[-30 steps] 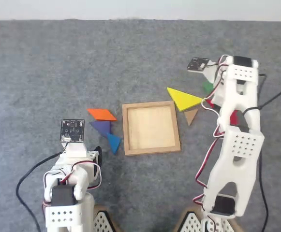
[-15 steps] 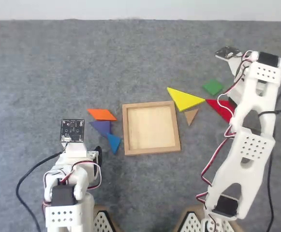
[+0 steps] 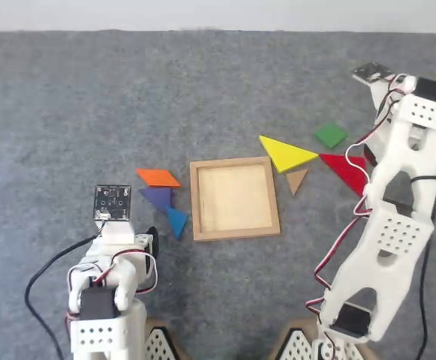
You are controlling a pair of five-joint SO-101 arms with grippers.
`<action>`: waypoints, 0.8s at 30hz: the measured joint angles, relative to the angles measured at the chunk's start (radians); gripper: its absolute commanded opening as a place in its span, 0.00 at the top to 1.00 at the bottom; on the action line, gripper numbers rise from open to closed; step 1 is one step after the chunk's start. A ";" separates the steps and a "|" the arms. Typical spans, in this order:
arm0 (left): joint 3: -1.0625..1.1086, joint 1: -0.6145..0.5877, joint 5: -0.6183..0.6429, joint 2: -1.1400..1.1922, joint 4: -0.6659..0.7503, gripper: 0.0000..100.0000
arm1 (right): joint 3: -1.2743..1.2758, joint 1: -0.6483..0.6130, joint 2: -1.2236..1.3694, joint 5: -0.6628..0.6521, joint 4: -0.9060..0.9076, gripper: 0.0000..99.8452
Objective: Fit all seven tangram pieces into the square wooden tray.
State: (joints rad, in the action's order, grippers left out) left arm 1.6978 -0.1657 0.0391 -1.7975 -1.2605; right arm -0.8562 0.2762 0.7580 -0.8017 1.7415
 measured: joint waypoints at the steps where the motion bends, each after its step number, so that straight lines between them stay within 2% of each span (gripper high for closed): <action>1: 0.000 0.000 0.000 0.000 0.000 0.84 | 0.000 0.005 0.000 0.000 0.000 0.70; 9: 0.000 0.000 0.000 0.000 0.000 0.84 | 0.061 0.005 -0.144 -0.003 0.012 0.71; 16: 0.000 0.000 0.000 0.000 0.000 0.84 | 0.450 -0.064 -0.559 0.078 -0.005 0.71; 21: 0.000 0.000 0.000 0.000 0.000 0.84 | 0.957 -0.143 -0.872 0.020 -0.328 0.67; 24: 0.000 0.000 0.000 0.000 0.000 0.84 | 1.252 -0.132 -0.919 -0.049 -0.531 0.66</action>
State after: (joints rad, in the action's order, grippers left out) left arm 1.6978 -0.1657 0.0391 -1.7975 -1.2605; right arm 0.3959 0.1442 -0.1611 -0.8508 1.2106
